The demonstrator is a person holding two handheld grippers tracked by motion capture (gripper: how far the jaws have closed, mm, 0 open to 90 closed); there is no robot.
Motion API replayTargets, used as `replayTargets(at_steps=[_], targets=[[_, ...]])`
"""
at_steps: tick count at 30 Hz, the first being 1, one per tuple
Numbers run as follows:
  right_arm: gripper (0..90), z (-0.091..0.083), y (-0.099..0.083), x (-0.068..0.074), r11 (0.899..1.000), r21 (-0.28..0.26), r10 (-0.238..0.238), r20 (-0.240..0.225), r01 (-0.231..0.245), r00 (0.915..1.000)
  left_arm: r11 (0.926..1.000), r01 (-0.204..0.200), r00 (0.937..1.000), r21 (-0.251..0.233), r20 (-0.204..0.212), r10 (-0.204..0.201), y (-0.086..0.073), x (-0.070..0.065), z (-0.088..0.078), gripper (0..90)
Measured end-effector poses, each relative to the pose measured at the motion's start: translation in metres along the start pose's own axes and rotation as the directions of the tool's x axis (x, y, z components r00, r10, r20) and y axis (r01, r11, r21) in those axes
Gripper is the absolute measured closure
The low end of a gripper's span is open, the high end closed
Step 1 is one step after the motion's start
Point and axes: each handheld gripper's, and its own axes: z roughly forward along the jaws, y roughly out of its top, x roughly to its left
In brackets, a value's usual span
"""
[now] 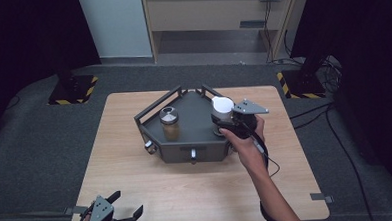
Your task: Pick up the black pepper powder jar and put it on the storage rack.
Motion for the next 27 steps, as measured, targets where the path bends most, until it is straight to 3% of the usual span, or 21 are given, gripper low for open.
replayTargets(at_steps=[27], targets=[[30.5,-0.0007,-0.0006,-0.0035,1.0,-0.001,0.0,-0.017,0.0,0.9999,0.9999,-0.016,0.9999,0.006,0.001,0.016,0.0013,-0.0027,0.0006,5.1]])
